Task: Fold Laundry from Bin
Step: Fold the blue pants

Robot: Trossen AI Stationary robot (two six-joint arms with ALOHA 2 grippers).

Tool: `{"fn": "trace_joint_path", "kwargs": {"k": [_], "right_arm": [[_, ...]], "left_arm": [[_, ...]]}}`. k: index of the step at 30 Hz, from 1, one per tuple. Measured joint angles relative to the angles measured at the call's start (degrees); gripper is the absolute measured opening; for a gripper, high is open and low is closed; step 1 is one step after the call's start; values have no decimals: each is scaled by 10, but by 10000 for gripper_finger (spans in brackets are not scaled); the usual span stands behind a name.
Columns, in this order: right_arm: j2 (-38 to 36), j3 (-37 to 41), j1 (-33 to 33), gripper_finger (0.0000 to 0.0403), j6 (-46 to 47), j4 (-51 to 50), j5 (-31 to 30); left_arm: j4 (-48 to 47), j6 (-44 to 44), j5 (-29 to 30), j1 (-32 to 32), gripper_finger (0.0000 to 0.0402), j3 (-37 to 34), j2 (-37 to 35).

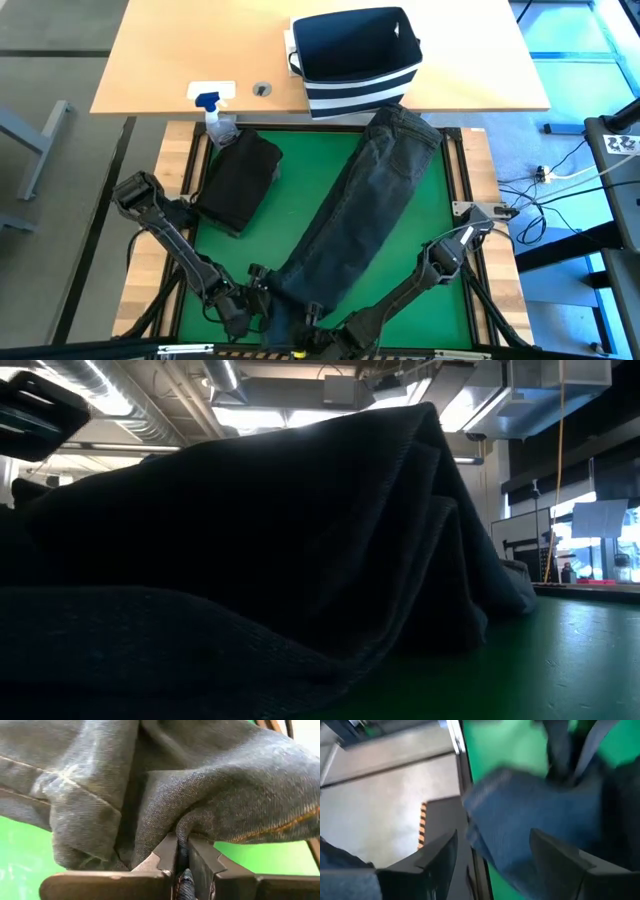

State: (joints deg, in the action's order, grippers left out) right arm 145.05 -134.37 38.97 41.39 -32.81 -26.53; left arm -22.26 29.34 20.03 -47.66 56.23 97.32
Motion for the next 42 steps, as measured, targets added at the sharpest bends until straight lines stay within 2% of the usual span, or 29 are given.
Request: {"fn": "trace_joint_path", "kwargs": {"k": [6, 14, 19, 24, 29, 33, 39, 42], "right_arm": [[28, 1, 1, 248, 34, 8, 2], [74, 0, -1, 248, -14, 129, 4], [96, 0, -6, 248, -36, 91, -23], [104, -3, -10, 248, -87, 62, 5], [103, -3, -16, 244, -100, 43, 6], [105, -3, -19, 206, -100, 45, 13], [108, -3, -20, 106, -99, 59, 19], [108, -3, -20, 71, -99, 67, 29]], "left_arm": [[0, 3, 0, 17, 29, 0, 0], [0, 5, -4, 30, 31, 0, 0], [0, 5, -11, 30, 31, 0, 0], [2, 5, -14, 30, 32, 0, 0], [4, 6, -15, 30, 32, 0, 0], [6, 6, -16, 30, 32, 0, 0], [15, 6, -18, 30, 32, 0, 0], [25, 5, -26, 30, 32, 0, 0]]}}
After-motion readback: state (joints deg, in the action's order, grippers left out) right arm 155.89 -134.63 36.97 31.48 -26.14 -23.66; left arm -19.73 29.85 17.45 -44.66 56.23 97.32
